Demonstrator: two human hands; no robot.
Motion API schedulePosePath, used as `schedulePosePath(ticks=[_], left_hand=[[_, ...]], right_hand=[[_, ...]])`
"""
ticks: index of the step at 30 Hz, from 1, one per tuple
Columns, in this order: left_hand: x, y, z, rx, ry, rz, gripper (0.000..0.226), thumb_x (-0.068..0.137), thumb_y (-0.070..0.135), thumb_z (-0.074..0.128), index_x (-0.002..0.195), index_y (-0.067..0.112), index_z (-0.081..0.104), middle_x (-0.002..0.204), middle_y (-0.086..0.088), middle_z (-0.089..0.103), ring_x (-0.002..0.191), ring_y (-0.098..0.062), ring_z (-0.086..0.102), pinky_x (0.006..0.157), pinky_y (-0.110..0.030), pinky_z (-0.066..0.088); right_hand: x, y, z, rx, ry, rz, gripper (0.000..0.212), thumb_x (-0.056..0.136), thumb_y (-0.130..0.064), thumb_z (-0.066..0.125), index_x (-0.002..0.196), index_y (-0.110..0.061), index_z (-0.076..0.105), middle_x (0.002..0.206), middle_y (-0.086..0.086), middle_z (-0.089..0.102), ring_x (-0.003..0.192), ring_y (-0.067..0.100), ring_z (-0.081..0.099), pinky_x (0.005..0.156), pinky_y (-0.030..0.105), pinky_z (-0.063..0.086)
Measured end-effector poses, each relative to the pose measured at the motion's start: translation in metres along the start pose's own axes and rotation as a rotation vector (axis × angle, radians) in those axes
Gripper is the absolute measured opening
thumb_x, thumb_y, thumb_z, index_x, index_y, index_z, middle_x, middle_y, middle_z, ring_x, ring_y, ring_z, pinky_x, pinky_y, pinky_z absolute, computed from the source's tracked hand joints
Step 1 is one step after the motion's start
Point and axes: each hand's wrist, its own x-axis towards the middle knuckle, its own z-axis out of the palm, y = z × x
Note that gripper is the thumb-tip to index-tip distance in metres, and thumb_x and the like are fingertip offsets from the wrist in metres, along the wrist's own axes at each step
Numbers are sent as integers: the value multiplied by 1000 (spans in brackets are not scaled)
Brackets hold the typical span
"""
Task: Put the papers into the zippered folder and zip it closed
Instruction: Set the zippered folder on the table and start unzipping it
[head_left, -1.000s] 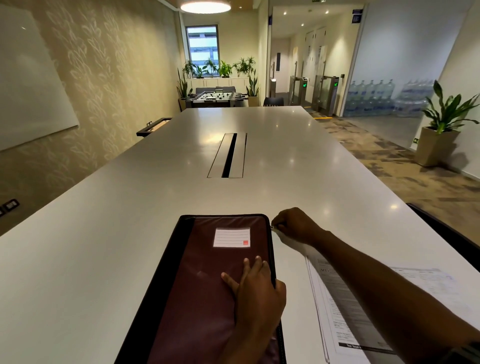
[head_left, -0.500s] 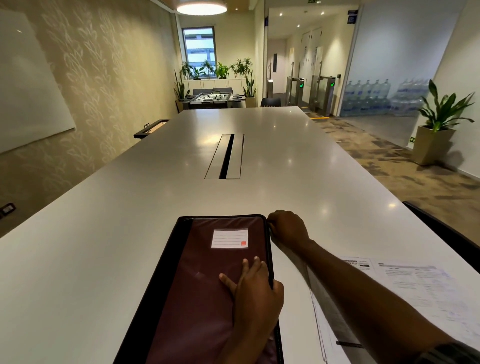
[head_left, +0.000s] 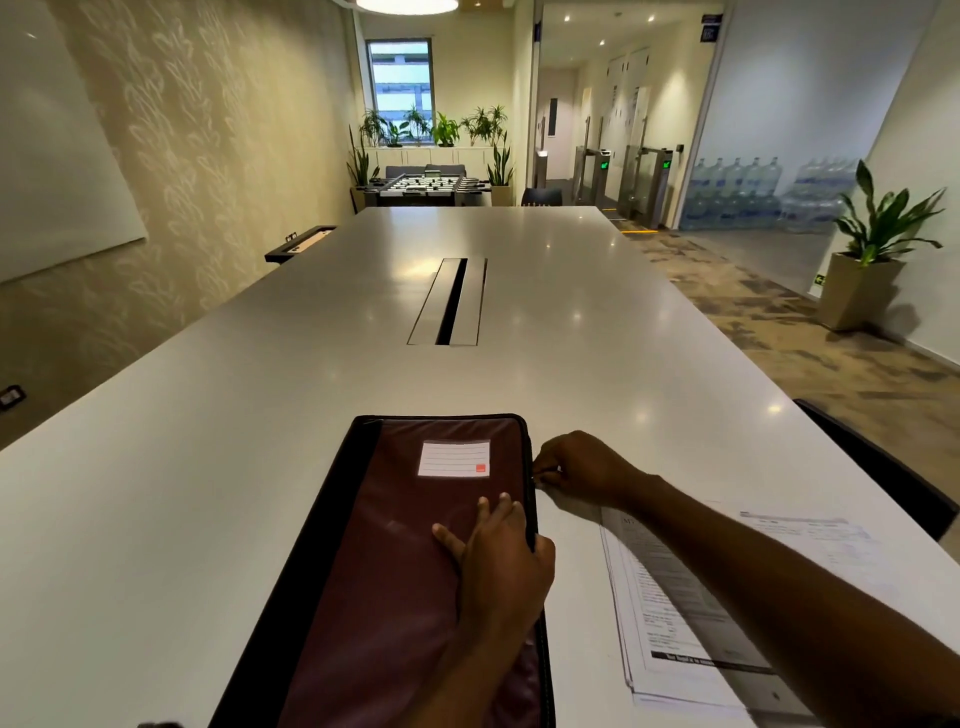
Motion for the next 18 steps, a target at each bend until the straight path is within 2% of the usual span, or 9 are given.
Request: schedulePosePath(ticks=[4,8,11,15,18], left_hand=[[-5,4,-5,-10,8,8,45,85,27,51,127,14,56,147,0,43,143,-20,24,107,-66,-9],[-13,12,-22,27,-23,38,46,89,40,52,126,13,56,146,-2,44,143,-21,24,109,-68,-1],[-37,14,-37,60,-126,48,68,81,59,52,138,22,43,154,-3,29,145,-22,15,111,-64,4],[-96,-7,-46,242,-246,64,107,58,80,44,148,27,19,160,-2,6,146,-22,-2,109,-63,-6],[-124,-26,-49,309,-232,125,108,59,76,45,150,27,12,160,-2,0,146,-20,-8,111,-57,-11]], right_hand=[[-33,-23,9,-49,23,-15,18,88,-23,62,98,-19,77,97,4,76,86,24,66,71,30,45],[-62,-43,22,-103,103,51,20,85,-22,55,91,-21,74,90,1,73,87,25,62,72,35,48],[-70,-54,28,-73,189,157,17,84,-24,55,87,-22,72,86,0,71,85,26,63,71,36,49],[-72,-62,31,39,278,299,14,83,-27,62,90,-27,75,91,-3,73,87,23,65,67,28,40],[-74,-68,32,49,287,336,14,82,-23,64,87,-27,76,90,-4,75,90,25,65,69,30,40]])
